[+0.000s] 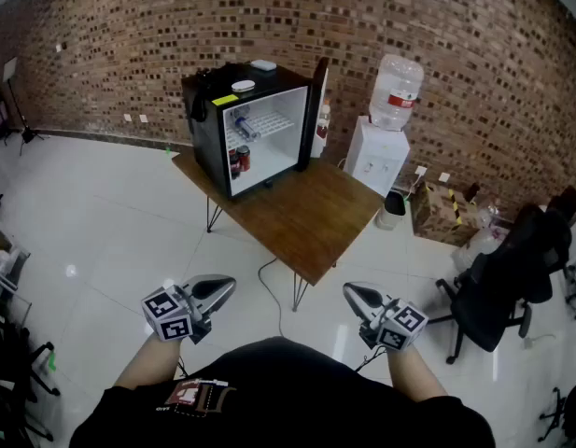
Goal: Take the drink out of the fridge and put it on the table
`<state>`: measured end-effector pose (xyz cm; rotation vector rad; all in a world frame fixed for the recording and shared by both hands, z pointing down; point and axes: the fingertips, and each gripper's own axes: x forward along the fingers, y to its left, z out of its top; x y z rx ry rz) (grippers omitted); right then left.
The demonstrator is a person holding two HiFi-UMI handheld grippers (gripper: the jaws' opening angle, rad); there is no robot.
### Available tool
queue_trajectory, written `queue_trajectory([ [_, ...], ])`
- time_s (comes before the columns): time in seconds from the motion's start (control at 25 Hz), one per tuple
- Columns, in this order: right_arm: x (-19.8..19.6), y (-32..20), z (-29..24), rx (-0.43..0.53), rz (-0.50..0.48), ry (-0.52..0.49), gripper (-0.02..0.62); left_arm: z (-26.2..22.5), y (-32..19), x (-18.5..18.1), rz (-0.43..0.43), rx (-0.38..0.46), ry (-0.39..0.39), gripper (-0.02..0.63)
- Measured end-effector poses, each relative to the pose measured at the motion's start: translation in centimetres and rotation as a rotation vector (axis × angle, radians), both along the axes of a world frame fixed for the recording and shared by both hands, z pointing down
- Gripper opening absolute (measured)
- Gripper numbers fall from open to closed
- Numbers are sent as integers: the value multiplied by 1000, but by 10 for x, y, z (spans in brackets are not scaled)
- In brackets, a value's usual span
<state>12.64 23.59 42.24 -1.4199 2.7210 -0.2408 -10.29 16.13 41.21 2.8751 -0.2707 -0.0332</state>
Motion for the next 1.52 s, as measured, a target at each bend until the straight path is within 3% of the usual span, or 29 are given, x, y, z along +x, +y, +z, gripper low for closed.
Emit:
queue_trajectory([
  [0.24, 55, -10, -17, 37, 70, 28, 0, -16, -26, 42, -80, 0, 22, 0],
  [0.44, 68, -36, -26, 47, 78, 52, 0, -25, -53, 50, -126, 28, 11, 0],
  [0.6, 53, -76, -29, 44, 83, 68, 0, -17, -86, 32, -146, 15, 11, 0],
  [0.8, 12, -168, -33, 28, 105, 111, 0, 1, -153, -13, -158, -25, 48, 0],
  [1.08, -38, -293, -42, 6, 156, 182, 0, 27, -221, -60, -64, -42, 3, 0],
  [1.24, -48, -349, -43, -3, 173, 182, 37, 24, -257, -70, -54, -9, -10, 0],
  [1.52, -38, -446, -37, -43, 167, 207, 48, 21, -297, -75, -90, 19, -37, 0],
])
